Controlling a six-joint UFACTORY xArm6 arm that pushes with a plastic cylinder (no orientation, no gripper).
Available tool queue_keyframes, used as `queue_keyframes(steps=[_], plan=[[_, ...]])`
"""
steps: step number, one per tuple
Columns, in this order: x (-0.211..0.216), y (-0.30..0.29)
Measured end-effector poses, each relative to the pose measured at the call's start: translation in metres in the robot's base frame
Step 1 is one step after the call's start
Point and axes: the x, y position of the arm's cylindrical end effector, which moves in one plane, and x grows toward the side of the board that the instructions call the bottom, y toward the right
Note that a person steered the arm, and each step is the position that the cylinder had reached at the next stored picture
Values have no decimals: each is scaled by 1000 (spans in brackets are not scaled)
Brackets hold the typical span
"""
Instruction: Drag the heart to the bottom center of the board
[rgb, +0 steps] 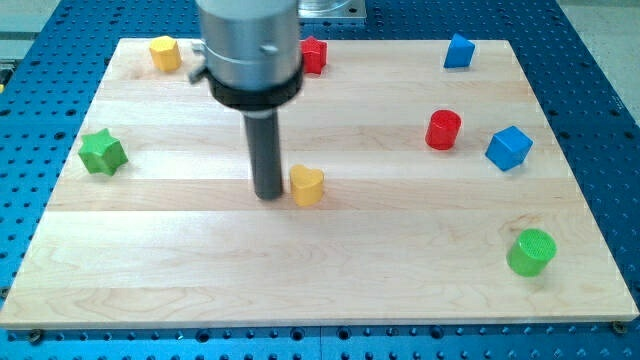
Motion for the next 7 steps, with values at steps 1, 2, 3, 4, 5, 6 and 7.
queue_keyframes(steps=[1,2,3,4,5,6,7], plan=[[-16,42],[-1,71],[44,56],[13,51],[19,-19],[57,31],[88,51]])
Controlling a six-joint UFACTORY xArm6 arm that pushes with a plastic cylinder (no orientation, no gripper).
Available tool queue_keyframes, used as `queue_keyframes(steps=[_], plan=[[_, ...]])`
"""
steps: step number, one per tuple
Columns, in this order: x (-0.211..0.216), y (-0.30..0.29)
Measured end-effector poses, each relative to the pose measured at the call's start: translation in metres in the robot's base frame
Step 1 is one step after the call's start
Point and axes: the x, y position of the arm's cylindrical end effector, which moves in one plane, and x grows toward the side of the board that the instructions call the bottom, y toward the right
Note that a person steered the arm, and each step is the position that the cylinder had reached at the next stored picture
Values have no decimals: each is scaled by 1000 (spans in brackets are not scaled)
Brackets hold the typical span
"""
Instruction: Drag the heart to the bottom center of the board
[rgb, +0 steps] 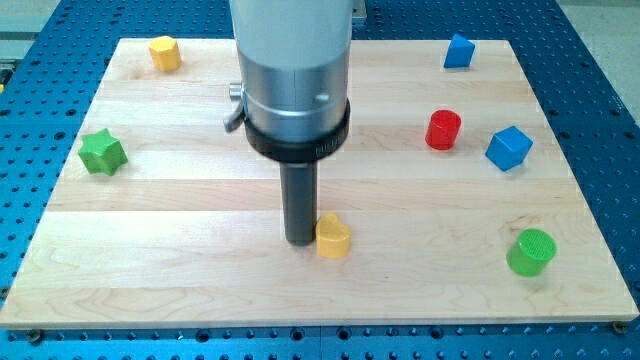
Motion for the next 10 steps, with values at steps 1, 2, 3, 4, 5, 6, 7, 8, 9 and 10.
queue_keyframes(steps=[1,2,3,4,5,6,7,8,9,10], plan=[[-19,13],[-63,63],[-49,139],[-42,98],[-15,40],[-7,26],[-14,114],[19,106],[19,63],[12,42]])
